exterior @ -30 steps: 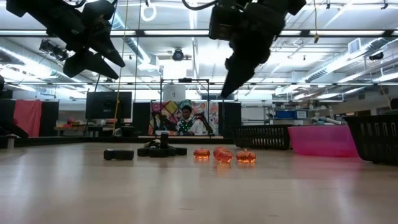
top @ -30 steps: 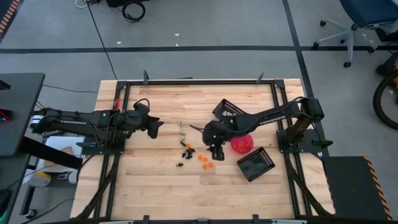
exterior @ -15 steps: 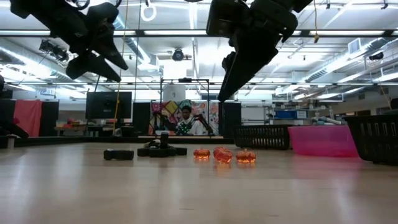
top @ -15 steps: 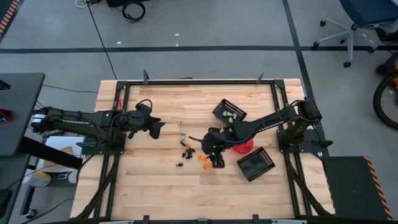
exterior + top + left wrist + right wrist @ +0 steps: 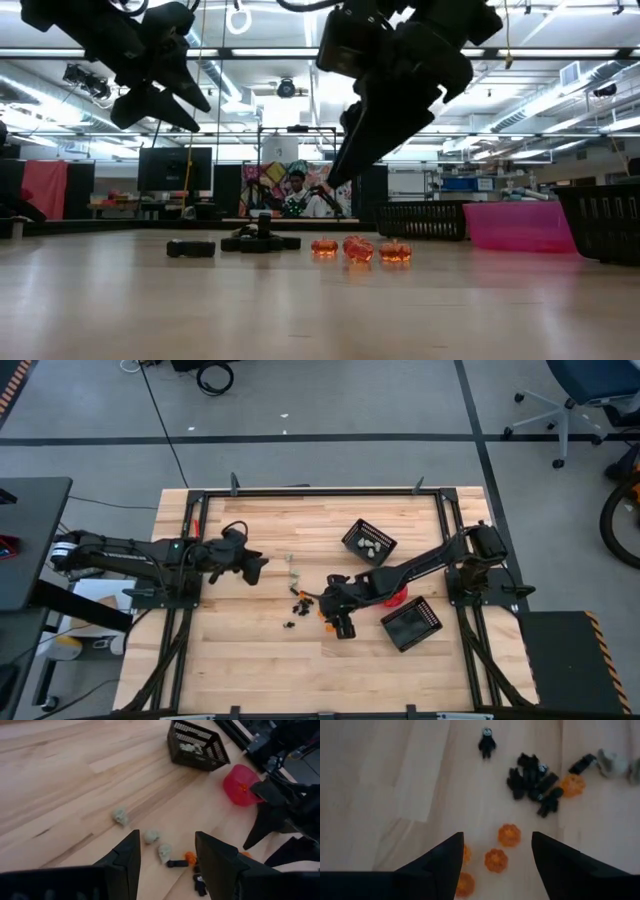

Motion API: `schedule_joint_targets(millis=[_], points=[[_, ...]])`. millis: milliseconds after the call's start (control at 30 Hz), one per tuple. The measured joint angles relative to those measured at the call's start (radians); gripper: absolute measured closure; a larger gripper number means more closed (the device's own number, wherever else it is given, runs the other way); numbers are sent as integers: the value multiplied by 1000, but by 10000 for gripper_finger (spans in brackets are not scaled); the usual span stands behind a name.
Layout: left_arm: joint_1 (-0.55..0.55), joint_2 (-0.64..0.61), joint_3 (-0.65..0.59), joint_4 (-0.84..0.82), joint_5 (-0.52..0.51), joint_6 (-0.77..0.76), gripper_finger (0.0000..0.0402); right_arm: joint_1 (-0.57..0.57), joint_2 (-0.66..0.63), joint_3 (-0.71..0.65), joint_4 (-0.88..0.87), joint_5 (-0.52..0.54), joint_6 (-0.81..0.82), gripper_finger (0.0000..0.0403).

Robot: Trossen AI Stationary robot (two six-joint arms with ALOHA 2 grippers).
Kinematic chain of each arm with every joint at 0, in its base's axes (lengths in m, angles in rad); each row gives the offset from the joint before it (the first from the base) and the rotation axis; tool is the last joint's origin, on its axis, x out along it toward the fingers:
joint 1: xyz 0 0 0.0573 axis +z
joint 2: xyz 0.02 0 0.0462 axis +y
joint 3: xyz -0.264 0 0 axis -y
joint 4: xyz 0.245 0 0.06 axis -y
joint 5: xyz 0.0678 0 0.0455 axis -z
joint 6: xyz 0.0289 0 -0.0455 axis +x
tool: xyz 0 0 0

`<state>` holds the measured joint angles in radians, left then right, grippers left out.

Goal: Sort Halloween decoration
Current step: Put the orange pumpkin toy into the red bowl

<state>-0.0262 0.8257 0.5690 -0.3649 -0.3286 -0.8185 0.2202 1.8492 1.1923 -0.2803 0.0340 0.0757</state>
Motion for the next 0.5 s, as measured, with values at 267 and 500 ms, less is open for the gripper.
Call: schedule_joint_targets(millis=[267, 500], points=[[-11, 7, 0, -1, 0, 2, 239, 0, 59, 2, 83, 52, -29, 186], [-12, 26, 0, 3, 10, 0, 239, 2, 139, 1, 149, 91, 6, 190]])
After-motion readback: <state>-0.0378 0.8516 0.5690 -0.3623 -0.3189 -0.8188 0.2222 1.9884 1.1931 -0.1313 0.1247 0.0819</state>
